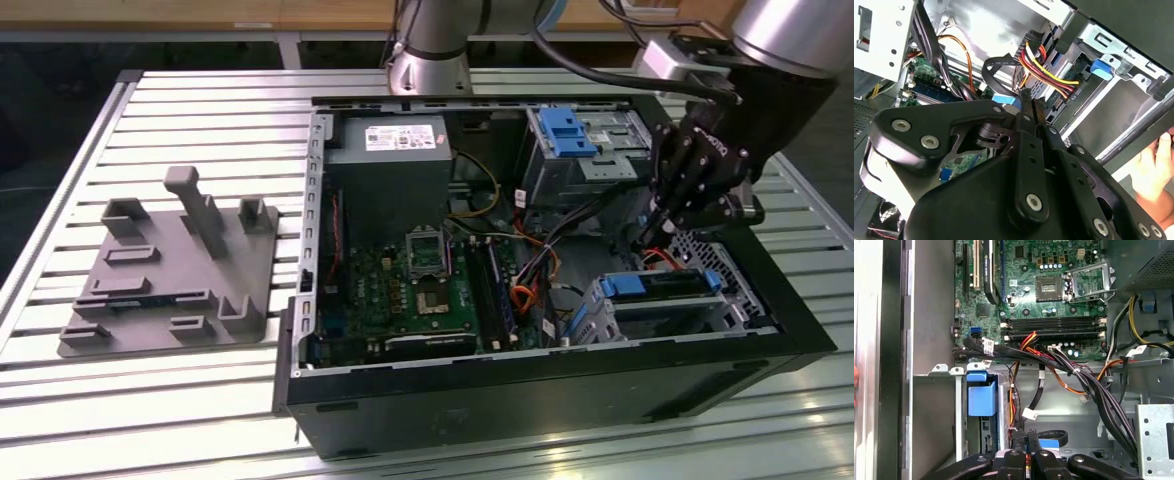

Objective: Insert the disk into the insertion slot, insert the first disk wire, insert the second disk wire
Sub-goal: 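Insert the second disk wire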

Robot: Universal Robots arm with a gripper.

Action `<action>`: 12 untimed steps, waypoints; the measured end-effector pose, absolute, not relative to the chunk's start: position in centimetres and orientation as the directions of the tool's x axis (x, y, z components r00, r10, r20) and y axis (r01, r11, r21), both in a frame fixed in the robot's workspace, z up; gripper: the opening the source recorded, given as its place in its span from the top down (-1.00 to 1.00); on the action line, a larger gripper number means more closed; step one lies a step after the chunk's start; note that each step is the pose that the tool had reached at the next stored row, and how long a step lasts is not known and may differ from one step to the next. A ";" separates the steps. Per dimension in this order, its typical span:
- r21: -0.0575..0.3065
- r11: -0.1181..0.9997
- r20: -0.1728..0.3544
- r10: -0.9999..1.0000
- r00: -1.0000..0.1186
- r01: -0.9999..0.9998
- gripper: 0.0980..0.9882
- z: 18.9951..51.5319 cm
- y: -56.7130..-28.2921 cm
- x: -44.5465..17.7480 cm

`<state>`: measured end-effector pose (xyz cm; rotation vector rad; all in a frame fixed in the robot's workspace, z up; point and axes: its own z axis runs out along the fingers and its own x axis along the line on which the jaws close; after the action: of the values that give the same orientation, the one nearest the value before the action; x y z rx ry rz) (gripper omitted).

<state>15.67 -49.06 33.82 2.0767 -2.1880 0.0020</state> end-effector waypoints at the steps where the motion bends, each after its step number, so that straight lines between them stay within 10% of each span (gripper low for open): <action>1: 0.086 0.056 0.091 -0.995 -0.048 -0.995 0.90 33.8 -49.2 15.8; 12: 0.099 0.056 0.087 -0.995 -0.047 -0.994 0.90 33.8 -51.1 16.2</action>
<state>16.22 -51.06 33.83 2.0726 -2.1826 -0.0175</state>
